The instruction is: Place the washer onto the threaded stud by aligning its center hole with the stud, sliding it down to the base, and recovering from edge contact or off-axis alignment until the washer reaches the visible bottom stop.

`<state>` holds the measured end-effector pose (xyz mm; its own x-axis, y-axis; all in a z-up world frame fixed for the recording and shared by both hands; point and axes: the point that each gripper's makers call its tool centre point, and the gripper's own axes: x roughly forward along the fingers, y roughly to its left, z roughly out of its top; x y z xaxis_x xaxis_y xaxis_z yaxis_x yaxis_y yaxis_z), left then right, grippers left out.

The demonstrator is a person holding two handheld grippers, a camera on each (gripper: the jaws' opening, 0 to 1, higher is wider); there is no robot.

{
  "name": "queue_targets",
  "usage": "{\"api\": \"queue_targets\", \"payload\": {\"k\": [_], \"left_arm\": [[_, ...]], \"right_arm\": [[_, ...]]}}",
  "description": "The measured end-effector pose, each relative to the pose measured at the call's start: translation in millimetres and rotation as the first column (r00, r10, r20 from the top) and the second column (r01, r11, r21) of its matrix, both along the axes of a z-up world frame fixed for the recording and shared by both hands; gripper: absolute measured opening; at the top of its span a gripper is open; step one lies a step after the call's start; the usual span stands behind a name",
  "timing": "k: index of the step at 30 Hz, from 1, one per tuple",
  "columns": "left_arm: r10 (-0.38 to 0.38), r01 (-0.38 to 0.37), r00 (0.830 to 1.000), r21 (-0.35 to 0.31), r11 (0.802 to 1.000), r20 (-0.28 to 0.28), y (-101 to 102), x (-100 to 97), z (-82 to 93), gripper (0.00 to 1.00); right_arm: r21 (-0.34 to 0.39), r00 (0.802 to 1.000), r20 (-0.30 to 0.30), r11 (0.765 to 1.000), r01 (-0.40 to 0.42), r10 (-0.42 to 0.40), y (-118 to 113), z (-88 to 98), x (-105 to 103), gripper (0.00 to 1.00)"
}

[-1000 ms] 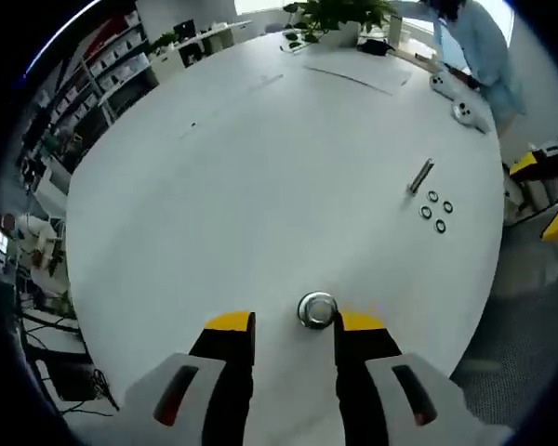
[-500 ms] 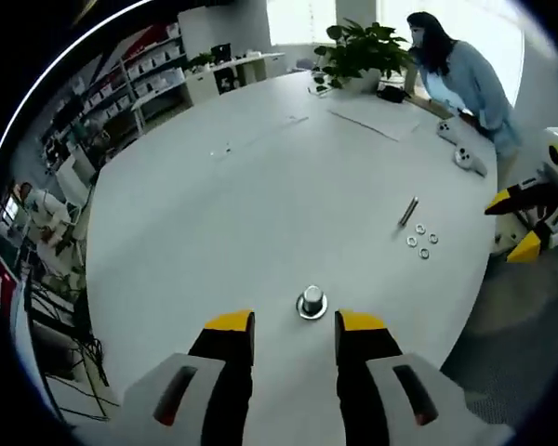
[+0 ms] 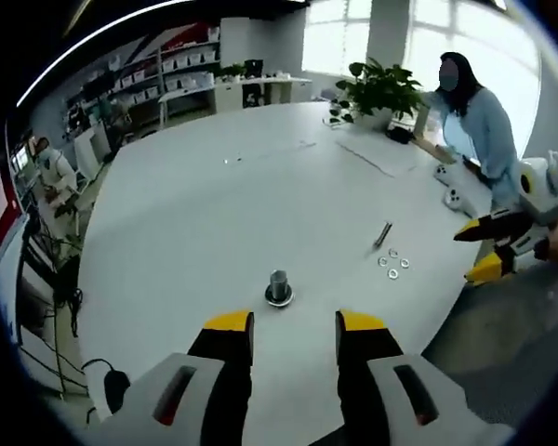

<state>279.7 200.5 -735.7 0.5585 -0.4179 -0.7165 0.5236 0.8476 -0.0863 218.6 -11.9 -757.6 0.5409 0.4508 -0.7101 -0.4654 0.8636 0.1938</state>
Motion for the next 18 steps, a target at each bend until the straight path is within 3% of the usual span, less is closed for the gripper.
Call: {"api": "queue_targets", "payload": {"k": [6, 18], "left_arm": [[0.034, -0.034, 0.999, -0.070, 0.997, 0.003, -11, -14.7, 3.6, 0.33], [0.030, -0.028, 0.999, -0.114, 0.993, 0.021, -24, -32.6, 4.3, 0.33]], "right_arm": [[-0.018, 1.000, 0.009, 1.000, -0.003, 0.003, -2, -0.3, 1, 0.52], [-0.053, 1.000, 0.018, 0.999, -0.004, 0.005, -5, -1.6, 2, 0.52]]}}
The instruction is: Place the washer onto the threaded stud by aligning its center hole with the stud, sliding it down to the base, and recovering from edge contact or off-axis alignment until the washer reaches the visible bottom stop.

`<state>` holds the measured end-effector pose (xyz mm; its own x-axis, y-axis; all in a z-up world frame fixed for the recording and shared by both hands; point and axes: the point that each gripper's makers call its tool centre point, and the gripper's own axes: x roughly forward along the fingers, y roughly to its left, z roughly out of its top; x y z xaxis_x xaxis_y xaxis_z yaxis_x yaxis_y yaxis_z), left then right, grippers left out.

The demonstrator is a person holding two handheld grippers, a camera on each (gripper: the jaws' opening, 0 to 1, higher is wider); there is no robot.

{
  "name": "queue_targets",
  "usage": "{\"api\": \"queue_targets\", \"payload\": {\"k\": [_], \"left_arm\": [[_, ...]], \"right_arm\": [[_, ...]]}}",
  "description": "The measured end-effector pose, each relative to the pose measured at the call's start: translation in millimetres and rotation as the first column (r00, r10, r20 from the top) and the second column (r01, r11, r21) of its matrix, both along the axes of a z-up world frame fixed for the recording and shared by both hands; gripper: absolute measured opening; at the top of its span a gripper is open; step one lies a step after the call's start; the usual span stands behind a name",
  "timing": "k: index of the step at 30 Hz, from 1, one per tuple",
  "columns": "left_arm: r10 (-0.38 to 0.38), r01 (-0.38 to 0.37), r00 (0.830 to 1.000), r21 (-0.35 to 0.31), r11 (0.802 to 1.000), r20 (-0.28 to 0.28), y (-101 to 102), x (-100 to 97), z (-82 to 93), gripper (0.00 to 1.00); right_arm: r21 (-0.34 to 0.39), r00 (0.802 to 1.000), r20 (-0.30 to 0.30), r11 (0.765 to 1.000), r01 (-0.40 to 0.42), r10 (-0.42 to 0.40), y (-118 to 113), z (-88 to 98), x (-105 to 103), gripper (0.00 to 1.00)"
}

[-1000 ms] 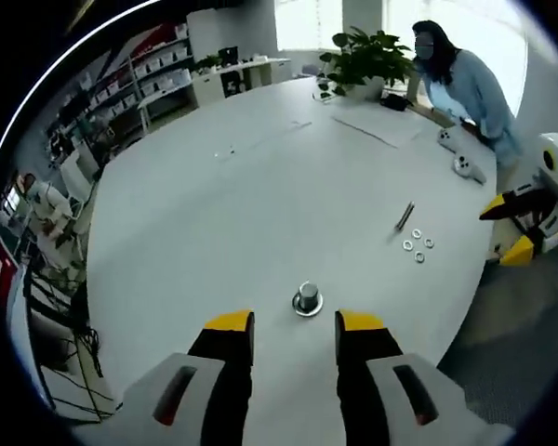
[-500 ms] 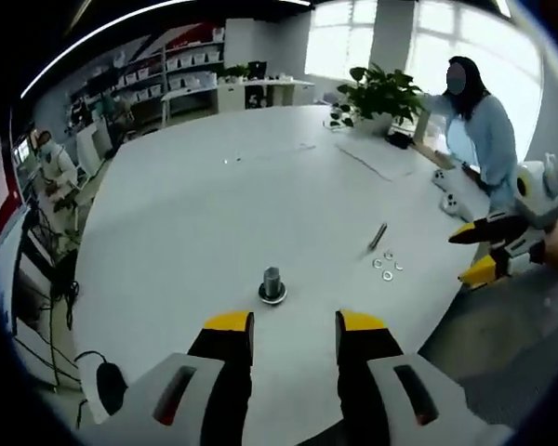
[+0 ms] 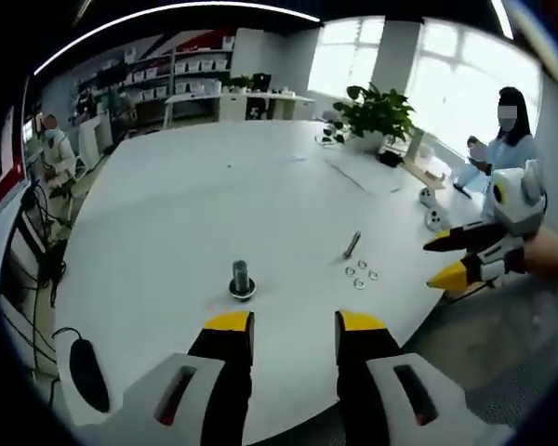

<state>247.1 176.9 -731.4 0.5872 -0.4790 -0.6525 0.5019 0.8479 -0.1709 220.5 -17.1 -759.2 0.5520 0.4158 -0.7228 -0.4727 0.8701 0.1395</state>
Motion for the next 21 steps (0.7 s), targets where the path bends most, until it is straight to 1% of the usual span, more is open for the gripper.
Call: {"api": "queue_targets", "payload": {"k": [2, 4, 6, 8, 11, 12, 14, 16, 18, 21], "left_arm": [[-0.002, 0.002, 1.000, -0.002, 1.000, -0.006, -1, -0.4, 1.2, 0.33], [0.003, -0.003, 1.000, -0.011, 1.000, 0.003, -2, -0.8, 7.0, 0.33], [0.010, -0.010, 1.000, -0.016, 1.000, 0.001, -3, -1.9, 7.2, 0.33], [0.026, -0.027, 1.000, -0.018, 0.999, -0.016, -3, -5.2, 5.5, 0.33], [0.040, -0.040, 0.999, -0.039, 0.998, -0.008, -5, -7.7, 6.6, 0.33], [0.038, -0.039, 0.999, -0.037, 0.999, -0.006, -5, -8.6, 5.6, 0.33], [0.024, -0.024, 1.000, -0.012, 1.000, -0.009, -5, -10.8, 1.9, 0.33], [0.019, -0.020, 1.000, -0.012, 1.000, -0.012, -4, -12.2, 4.4, 0.33], [0.024, -0.024, 1.000, -0.018, 1.000, -0.002, -2, -11.6, 8.9, 0.33], [0.022, -0.023, 1.000, -0.013, 1.000, -0.005, -1, -12.6, 8.2, 0.33]], "right_arm": [[-0.006, 1.000, 0.002, 1.000, 0.001, -0.001, -1, -0.5, 0, 0.52], [-0.005, 1.000, 0.001, 1.000, 0.004, -0.004, -2, -1.3, 2, 0.52], [-0.007, 1.000, 0.000, 1.000, 0.007, -0.007, -3, -1.4, 2, 0.52], [-0.008, 1.000, -0.002, 1.000, 0.006, -0.006, -3, -1.7, 1, 0.52], [-0.009, 1.000, -0.005, 1.000, 0.003, -0.003, -3, -2.8, 1, 0.52], [-0.008, 1.000, -0.004, 1.000, 0.004, -0.004, -2, -2.7, 1, 0.52], [-0.009, 1.000, -0.003, 1.000, 0.005, -0.005, -3, -2.3, 1, 0.52], [-0.010, 1.000, -0.008, 1.000, 0.009, -0.009, -4, -3.5, 1, 0.52], [-0.010, 1.000, -0.010, 1.000, 0.011, -0.011, -4, -3.9, 1, 0.52], [-0.008, 1.000, -0.010, 1.000, 0.012, -0.012, -4, -3.9, 1, 0.52]]}}
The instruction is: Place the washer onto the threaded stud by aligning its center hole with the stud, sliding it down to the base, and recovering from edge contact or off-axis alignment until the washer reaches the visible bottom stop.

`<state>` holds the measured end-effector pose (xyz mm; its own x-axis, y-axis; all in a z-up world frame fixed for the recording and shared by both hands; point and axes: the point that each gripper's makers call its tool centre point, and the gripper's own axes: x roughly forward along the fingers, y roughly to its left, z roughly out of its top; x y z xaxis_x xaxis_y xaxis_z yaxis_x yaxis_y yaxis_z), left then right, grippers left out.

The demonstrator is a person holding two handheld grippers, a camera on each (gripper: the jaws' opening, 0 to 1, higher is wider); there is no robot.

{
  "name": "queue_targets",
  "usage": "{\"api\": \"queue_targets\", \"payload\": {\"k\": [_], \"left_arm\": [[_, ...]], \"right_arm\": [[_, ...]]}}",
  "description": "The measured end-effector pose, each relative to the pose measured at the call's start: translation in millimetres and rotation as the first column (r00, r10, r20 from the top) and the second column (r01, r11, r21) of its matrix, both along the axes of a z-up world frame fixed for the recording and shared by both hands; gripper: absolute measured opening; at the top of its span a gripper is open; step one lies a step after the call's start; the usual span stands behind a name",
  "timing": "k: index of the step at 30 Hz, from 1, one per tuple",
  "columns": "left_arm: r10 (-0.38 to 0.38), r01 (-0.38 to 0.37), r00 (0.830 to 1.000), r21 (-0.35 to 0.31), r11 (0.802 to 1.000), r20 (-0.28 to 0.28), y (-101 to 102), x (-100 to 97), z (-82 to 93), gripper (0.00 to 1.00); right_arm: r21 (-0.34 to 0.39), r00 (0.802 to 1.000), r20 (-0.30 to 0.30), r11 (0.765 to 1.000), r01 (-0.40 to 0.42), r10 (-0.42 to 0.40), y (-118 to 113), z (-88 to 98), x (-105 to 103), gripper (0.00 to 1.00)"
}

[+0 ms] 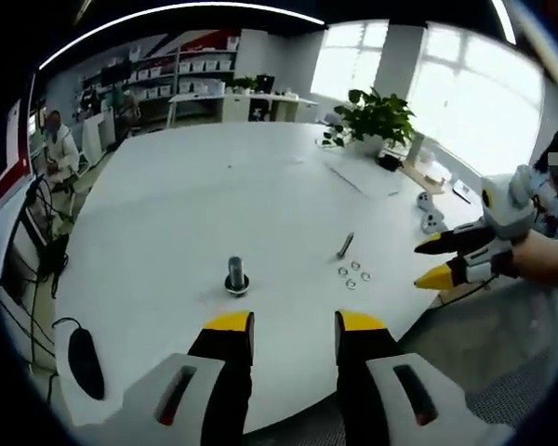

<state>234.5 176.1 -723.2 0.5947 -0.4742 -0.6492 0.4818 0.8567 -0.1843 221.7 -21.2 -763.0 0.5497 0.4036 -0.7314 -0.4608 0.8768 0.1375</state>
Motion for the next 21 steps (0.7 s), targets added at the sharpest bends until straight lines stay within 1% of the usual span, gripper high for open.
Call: {"api": "queue_targets", "payload": {"k": [5, 13, 21], "left_arm": [[-0.001, 0.001, 1.000, -0.001, 1.000, -0.005, 1, -4.1, -1.4, 0.33], [-0.028, 0.028, 1.000, 0.018, 0.999, -0.015, -2, -5.9, -10.7, 0.33], [-0.051, 0.051, 0.998, 0.016, 0.999, -0.029, -7, -7.6, -16.1, 0.35]], "right_arm": [[-0.004, 1.000, -0.008, 1.000, -0.004, 0.004, 0, -2.1, -1, 0.52], [-0.006, 1.000, -0.015, 1.000, 0.004, -0.004, -2, -4.0, -2, 0.52], [-0.011, 1.000, -0.017, 1.000, 0.000, 0.000, -1, -4.6, -3, 0.52]]}}
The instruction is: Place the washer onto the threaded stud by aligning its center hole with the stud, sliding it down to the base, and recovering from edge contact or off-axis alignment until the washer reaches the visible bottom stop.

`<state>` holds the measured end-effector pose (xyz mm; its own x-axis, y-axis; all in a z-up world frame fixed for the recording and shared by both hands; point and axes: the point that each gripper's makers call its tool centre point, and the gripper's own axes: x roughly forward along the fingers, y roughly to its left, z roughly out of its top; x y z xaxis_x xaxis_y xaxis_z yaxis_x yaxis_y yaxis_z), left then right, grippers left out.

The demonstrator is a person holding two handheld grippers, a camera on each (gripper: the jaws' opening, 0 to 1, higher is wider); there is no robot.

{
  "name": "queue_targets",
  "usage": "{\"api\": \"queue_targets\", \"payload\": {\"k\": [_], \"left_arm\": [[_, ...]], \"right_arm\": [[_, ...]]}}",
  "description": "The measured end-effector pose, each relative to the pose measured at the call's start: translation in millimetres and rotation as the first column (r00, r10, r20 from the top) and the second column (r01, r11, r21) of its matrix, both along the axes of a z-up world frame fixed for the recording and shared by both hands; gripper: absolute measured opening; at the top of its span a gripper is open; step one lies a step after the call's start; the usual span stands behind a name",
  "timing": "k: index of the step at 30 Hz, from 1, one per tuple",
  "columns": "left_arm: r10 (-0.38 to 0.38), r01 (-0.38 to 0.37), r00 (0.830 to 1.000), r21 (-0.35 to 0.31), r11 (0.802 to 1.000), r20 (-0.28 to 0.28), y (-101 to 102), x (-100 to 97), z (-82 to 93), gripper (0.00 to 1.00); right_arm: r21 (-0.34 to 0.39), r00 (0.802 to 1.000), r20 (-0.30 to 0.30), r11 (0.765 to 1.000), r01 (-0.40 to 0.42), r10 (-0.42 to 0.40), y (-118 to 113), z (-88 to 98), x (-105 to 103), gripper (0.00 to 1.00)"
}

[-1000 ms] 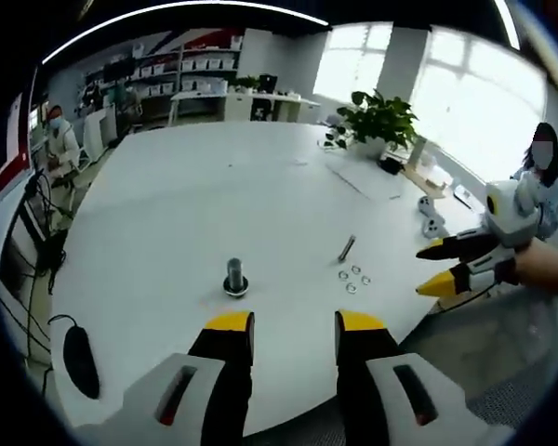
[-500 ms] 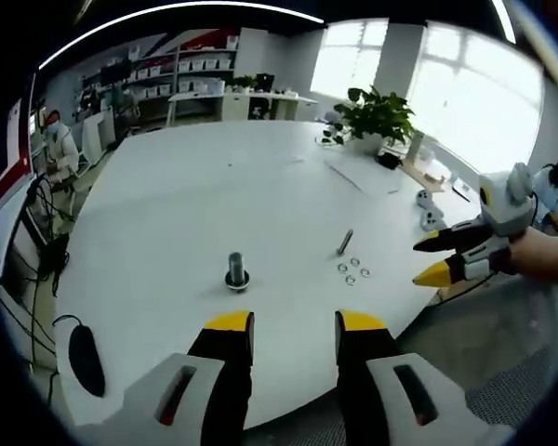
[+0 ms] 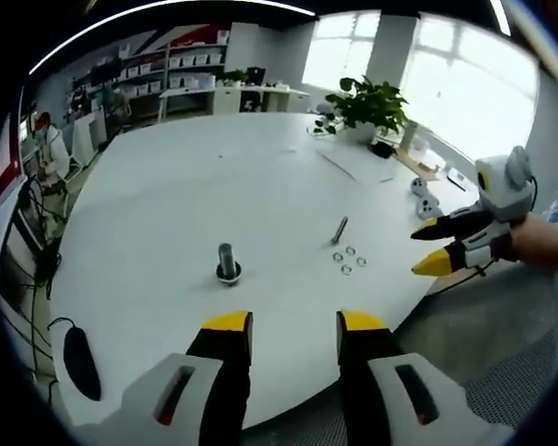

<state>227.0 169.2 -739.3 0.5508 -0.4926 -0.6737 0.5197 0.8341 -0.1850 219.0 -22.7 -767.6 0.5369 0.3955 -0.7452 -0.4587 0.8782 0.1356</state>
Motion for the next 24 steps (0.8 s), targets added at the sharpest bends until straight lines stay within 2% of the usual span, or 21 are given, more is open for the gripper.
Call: {"api": "queue_targets", "payload": {"k": [9, 24], "left_arm": [[-0.031, 0.031, 0.999, 0.019, 0.999, -0.015, -4.3, -4.6, -6.3, 0.36], [-0.038, 0.039, 0.999, 0.021, 0.999, -0.010, -6.4, -4.8, -6.6, 0.38]], "right_arm": [[0.006, 1.000, 0.005, 1.000, 0.002, -0.002, 0.6, 1.6, -0.2, 0.52], [0.000, 1.000, -0.003, 1.000, -0.012, 0.012, 2.5, -0.7, -2.0, 0.52]]}}
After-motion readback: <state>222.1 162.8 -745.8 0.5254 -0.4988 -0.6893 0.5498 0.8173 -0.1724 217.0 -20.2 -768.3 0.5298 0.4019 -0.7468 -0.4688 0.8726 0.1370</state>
